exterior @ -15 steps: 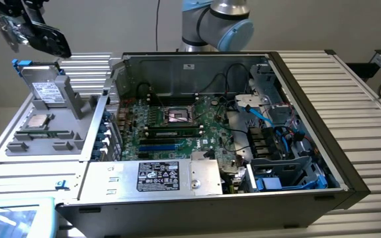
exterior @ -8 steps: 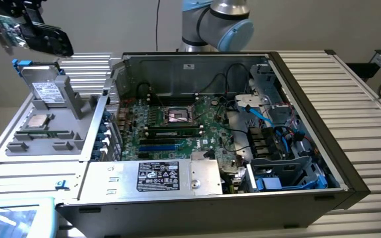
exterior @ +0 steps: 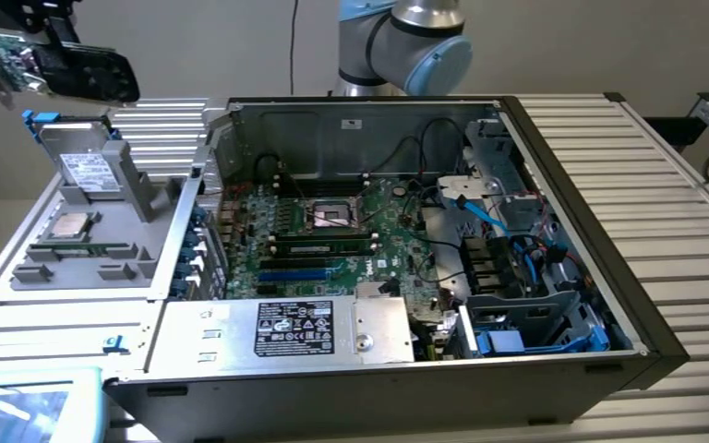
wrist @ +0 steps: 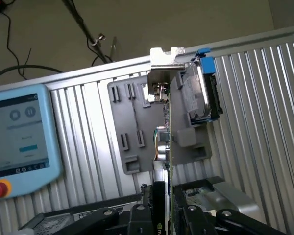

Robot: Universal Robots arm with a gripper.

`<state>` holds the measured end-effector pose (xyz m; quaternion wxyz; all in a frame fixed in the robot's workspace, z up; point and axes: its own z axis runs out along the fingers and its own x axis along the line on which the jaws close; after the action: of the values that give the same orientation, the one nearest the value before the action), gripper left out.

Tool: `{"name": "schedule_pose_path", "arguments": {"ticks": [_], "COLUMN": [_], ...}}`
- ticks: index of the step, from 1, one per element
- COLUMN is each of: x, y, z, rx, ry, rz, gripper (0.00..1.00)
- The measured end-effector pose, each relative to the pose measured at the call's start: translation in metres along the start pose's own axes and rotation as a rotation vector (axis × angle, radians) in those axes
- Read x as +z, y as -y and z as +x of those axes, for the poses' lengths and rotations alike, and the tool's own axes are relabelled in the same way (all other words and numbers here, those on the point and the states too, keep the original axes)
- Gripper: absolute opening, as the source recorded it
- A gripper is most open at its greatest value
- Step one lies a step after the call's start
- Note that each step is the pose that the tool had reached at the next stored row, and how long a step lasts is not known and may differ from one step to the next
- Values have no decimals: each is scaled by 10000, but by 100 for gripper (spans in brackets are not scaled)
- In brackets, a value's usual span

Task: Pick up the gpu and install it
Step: 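Pick up the gpu and move the gpu toward the slot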

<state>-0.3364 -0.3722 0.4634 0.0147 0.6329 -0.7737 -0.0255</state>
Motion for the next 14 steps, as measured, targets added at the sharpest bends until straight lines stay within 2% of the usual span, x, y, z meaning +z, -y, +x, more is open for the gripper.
{"name": "schedule_pose_path", "arguments": {"ticks": [8, 10, 14], "x": [0, -1, 0], "y": [0, 0, 0], "z": [0, 0, 0], "rx": [-1197, -1315, -1332], "ry": [-111, -132, -135], "rz": [-3, -2, -2], "gripper": [27, 27, 27]}}
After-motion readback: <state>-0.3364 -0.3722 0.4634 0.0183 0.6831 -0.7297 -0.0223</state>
